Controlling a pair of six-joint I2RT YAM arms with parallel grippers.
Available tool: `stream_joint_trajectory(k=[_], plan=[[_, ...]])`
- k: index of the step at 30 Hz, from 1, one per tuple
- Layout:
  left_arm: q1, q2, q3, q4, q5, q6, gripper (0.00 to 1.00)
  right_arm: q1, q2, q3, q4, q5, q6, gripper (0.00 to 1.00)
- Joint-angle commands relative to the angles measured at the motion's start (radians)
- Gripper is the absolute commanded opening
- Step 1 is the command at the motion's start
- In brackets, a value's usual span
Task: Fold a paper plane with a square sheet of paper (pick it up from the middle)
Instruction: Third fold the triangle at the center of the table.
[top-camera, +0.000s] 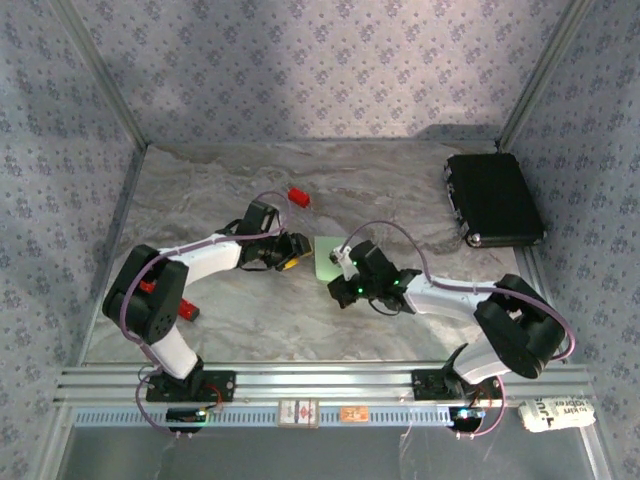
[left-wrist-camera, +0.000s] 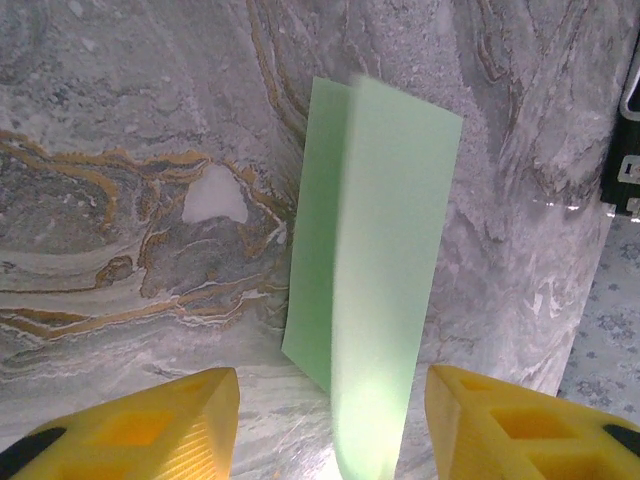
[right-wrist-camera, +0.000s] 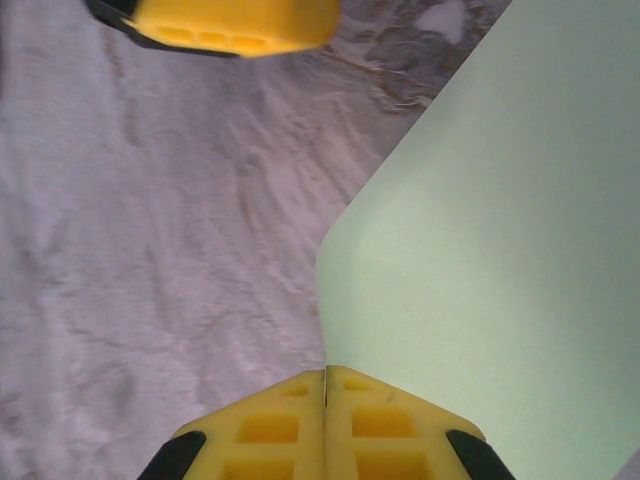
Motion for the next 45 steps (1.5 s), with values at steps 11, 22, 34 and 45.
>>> stream_joint_trajectory(k=[11, 22, 34, 45], plan=[[0.002, -0.027, 0.088, -0.019, 0.022, 0.059, 0.34, -0.010, 0.045, 0.025, 0.004, -0.219, 0.069, 0.04], [0.003, -0.006, 0.109, -0.021, 0.070, 0.085, 0.31, 0.025, 0.063, 0.023, 0.013, -0.158, 0.080, 0.04], [-0.015, 0.100, 0.215, -0.086, 0.108, 0.113, 0.27, 0.020, 0.075, 0.019, 0.005, -0.163, 0.060, 0.03], [-0.048, 0.238, 0.320, -0.166, 0.120, 0.145, 0.23, 0.014, 0.078, 0.015, 0.005, -0.160, 0.055, 0.03]])
